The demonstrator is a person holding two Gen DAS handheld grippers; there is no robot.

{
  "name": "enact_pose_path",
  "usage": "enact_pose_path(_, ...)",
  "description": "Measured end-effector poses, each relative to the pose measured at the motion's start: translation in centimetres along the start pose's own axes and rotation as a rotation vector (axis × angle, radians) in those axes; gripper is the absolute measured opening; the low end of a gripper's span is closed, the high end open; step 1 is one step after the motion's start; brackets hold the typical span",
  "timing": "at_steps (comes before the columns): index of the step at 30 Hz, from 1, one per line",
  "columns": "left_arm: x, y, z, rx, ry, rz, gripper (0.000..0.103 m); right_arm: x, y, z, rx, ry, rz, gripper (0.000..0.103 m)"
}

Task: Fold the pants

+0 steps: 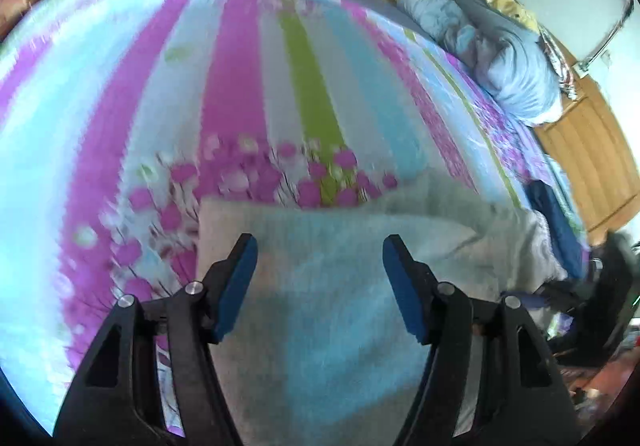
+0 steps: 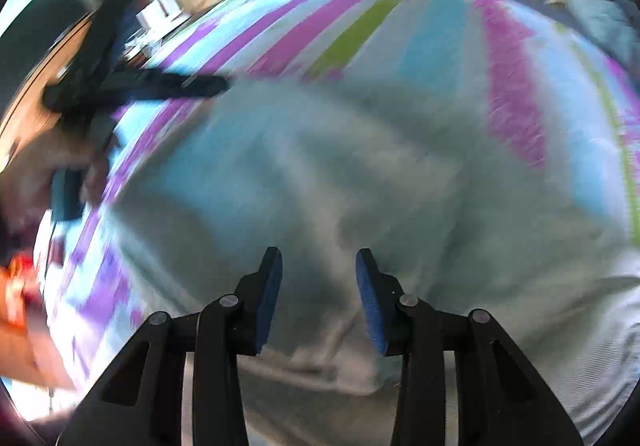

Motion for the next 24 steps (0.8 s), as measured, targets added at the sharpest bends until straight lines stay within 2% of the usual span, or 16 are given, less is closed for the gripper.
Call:
enact_pose_path(1, 0.0, 0.0, -0.4, 0.017, -0.004, 0.002, 0.066, 0.9, -0.6, 0.0, -0.04, 0.0, -0.043, 0.059)
enact_pose_path(2, 0.3, -0.5, -1.1, 0.03, -0.005, 0.007, 0.066, 1.5, -1.0, -0.4, -0.072, 0.008, -0.08, 0.071)
enact_pose_path(4, 0.0, -0.5, -2.9, 0.066, 0.034, 0.028, 0.067, 2.8, -1.8, -1.8, -0.108, 0.039, -0.146, 0.074)
enact_pose_path(5, -0.3, -0.3, -4.1, 0.108, 0.069, 0.039, 0.067, 2.8, -2.0, -3.0, -0.12, 0.067, -0.157, 0.083)
enact_pose_path(6, -0.1, 0.0, -4.5, 0.118, 0.067, 0.039, 0.07, 3.0, -2.1, -4.6, -0.141, 0.129, -0.168, 0.093)
enact_pose_path(7, -0.2, -0.4, -4.7, 0.123, 0.054, 0.014, 0.08, 3.0, -2.3, -6.1, -0.139, 0.195, -0.186, 0.096)
enact_pose_path(8, -0.2, -1.0, -4.8, 0.131, 0.063, -0.004, 0.084, 3.1, -2.5, -6.3, -0.138, 0.184, -0.201, 0.099)
enact_pose_path(10, -0.1, -1.8, -5.3, 0.153, 0.08, -0.038, 0.101, 3.3, -2.7, -6.2, -0.131, 0.182, -0.212, 0.1)
enact_pose_path(14, -0.3, -2.8, -6.0, 0.226, 0.12, -0.079, 0.103, 3.9, -3.4, -6.4, -0.132, 0.186, -0.215, 0.103)
enact_pose_path(17, 0.0, -3.0, -6.1, 0.251, 0.139, -0.078, 0.103, 3.8, -3.4, -6.5, -0.128, 0.176, -0.225, 0.103)
enact_pose_path(19, 0.3, -3.0, -6.2, 0.238, 0.131, -0.077, 0.103, 3.5, -2.9, -6.5, -0.126, 0.157, -0.222, 0.103)
enact_pose_path(24, 0.4, -2.1, -4.9, 0.131, 0.069, 0.008, 0.101, 2.9, -2.7, -6.0, -0.113, 0.094, -0.236, 0.103)
Point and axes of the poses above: each gripper's, at about its wrist camera, not at the fingertips, and z roughly against the way its jaws point, y to its left, x to its top, the point moved 2 cm from there along -z, roughly the way its jaws point, and after that the axes turned 11 degrees about y, right-handed, at the moved point
